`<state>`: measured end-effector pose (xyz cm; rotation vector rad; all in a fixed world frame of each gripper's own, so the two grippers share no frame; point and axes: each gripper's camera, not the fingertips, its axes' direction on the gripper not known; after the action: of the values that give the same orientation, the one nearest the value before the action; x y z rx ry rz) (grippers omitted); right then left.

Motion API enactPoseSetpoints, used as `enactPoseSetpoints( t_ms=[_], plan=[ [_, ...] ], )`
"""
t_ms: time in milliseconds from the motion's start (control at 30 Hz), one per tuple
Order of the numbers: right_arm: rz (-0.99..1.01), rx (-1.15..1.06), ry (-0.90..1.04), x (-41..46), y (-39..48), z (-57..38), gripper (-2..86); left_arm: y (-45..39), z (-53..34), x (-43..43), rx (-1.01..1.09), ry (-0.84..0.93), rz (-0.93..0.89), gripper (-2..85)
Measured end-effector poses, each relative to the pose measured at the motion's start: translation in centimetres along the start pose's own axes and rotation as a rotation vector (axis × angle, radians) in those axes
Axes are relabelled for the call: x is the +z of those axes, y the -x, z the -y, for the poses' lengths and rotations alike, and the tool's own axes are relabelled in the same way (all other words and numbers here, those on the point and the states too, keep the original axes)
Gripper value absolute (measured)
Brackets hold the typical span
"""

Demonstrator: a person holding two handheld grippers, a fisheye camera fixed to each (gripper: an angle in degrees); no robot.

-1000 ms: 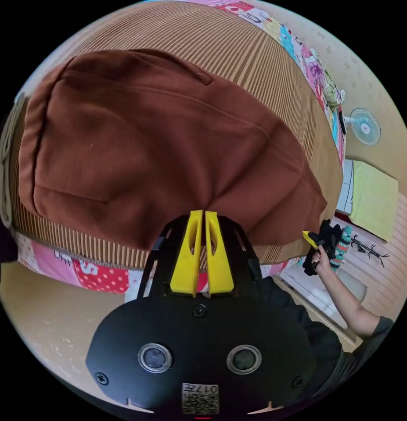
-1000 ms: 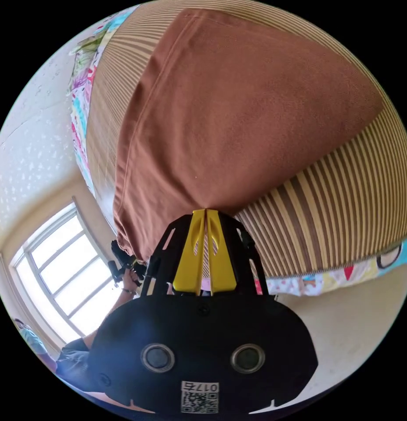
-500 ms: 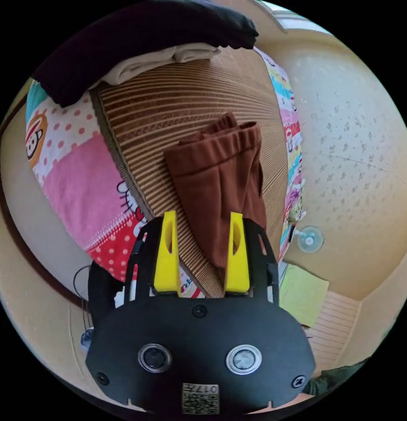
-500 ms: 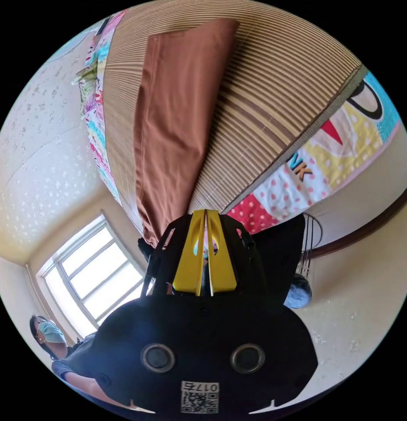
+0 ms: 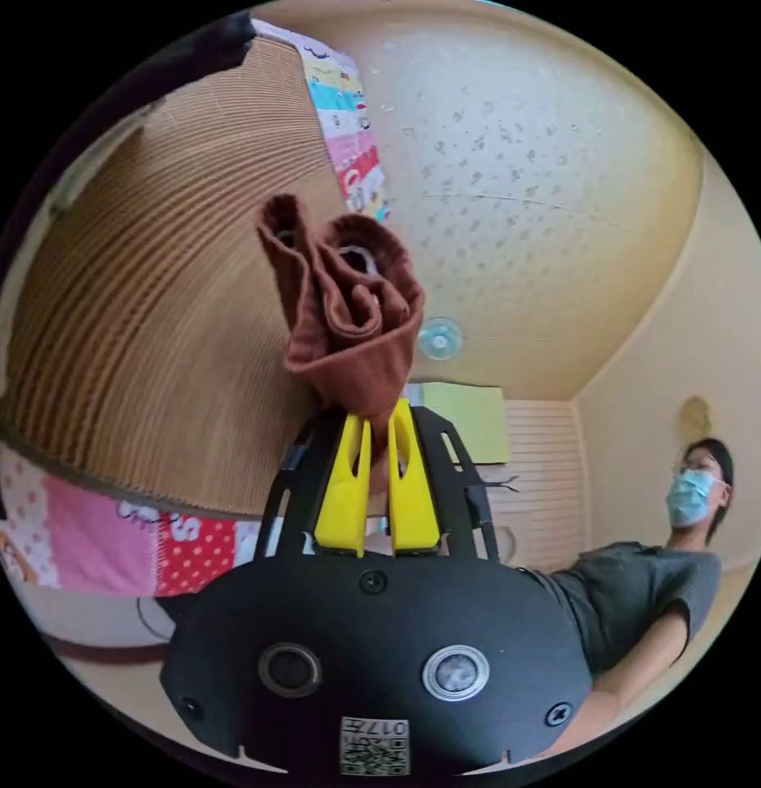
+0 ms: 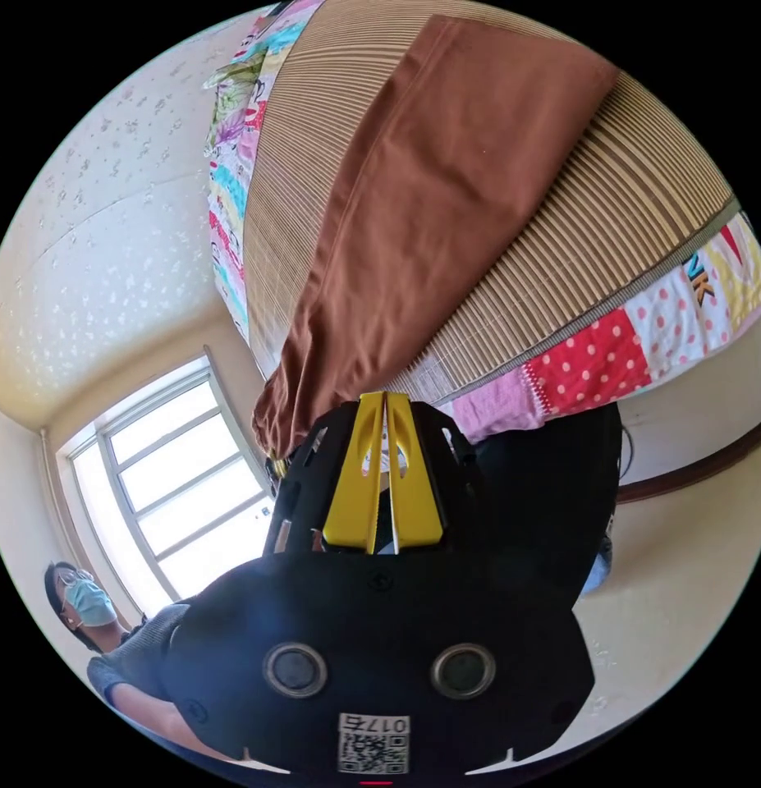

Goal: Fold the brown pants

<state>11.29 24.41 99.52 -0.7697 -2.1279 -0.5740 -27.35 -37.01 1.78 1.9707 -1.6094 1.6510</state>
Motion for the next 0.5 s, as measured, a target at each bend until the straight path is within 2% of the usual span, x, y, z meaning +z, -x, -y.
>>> enactPoseSetpoints(
  t_ms=[33, 67, 100, 200, 233, 333, 400, 500],
  plan=[
    [0.005, 0.006, -0.003, 0.1, -0.2, 0.0, 0.4, 0.9, 0.0, -0.6, -0.059, -0.013, 0.078, 2.2],
    [0.016, 0.021, -0.008, 0.3, -0.5, 0.1, 0.4, 3.4, -0.5, -1.8, -0.232, -0.062, 0.218, 1.2],
    [0.027, 0.037, -0.011, 0.4, -0.9, 0.2, 0.4, 6.0, -1.2, -2.5, -0.401, -0.12, 0.257, 0.5],
    [0.072, 0.057, -0.047, -0.2, -1.3, 0.5, 0.3, 8.4, -2.5, -2.6, -0.525, -0.262, 0.176, -0.3],
    [0.084, 0.055, -0.06, -0.5, -1.3, 0.6, 0.3, 8.1, -2.4, -2.4, -0.508, -0.268, 0.164, -0.4],
    [0.13, 0.04, -0.117, -2.0, -1.5, 0.9, 0.3, 3.5, -0.9, 0.0, -0.231, -0.232, 0.09, -0.6],
    [0.13, 0.045, -0.13, -2.7, -2.2, 1.2, 0.3, -2.6, -1.0, 3.5, -0.005, -0.173, 0.072, -0.6],
    [0.138, 0.074, -0.137, -3.1, -3.6, 1.2, 0.3, -9.5, -3.0, 10.1, 0.215, -0.066, -0.016, -0.4]
  ],
)
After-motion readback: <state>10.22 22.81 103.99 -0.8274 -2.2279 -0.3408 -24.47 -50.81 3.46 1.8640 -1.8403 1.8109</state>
